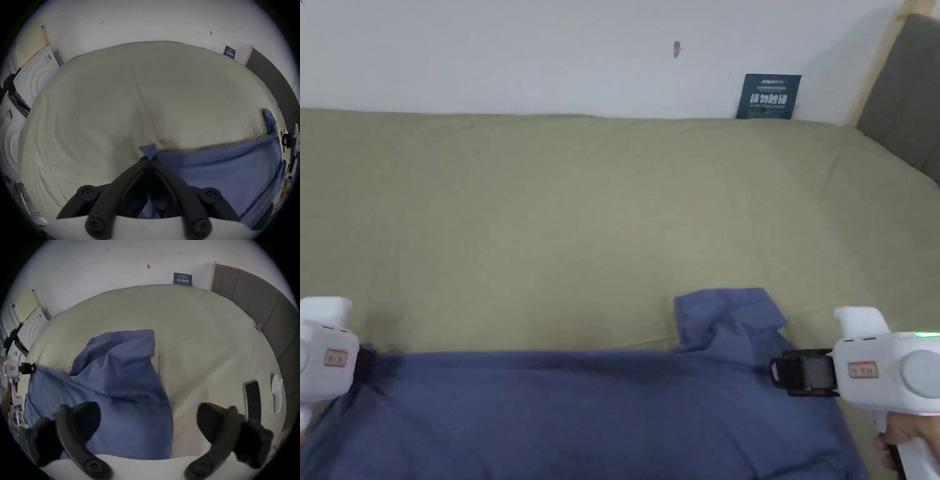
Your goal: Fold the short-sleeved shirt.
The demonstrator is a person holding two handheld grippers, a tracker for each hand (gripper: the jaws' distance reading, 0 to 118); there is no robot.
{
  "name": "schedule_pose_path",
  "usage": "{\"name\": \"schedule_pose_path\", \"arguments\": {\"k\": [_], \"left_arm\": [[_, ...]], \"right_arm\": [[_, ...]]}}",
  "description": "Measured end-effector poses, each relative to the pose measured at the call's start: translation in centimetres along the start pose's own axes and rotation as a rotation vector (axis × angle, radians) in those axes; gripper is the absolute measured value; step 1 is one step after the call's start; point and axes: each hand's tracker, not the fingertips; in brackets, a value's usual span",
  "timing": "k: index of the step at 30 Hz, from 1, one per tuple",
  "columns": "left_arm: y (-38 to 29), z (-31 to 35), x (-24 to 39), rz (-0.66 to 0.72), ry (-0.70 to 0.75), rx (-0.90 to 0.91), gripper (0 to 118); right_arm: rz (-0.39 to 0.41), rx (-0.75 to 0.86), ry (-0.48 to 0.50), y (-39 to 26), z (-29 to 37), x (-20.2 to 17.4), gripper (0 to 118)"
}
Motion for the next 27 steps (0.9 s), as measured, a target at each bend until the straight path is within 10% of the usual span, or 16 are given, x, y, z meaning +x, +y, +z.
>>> {"name": "schedule_pose_path", "arguments": {"k": [7,8,9,10,27], "left_arm": [[-0.2,-0.1,-0.7,0.019,-0.003,-0.007,2],[-0.3,0.1,-0.8,0.017,-0.002,-0.005,2],[-0.2,0.3,-0.9,0.017,-0.004,-0.004,2],[-0.2,0.7,-1.0,0.017,-0.01,-0.005,2],[-10.8,18.3,-4.7,0.021,-0.12,0.183,1]], "right_arm": [[0.008,-0.094,-0.074,1.0,-4.0,0.6,88],[0.011,-0.076,-0.084,1.0,-3.1,0.4,63],[0.016,-0.058,-0.081,1.1,-2.1,0.4,9],[0.014,-0.007,-0.063,1.0,-0.9,0.0,0],[0.009,0.212,0.06,-7.4,19.4,-2.6,0]]}}
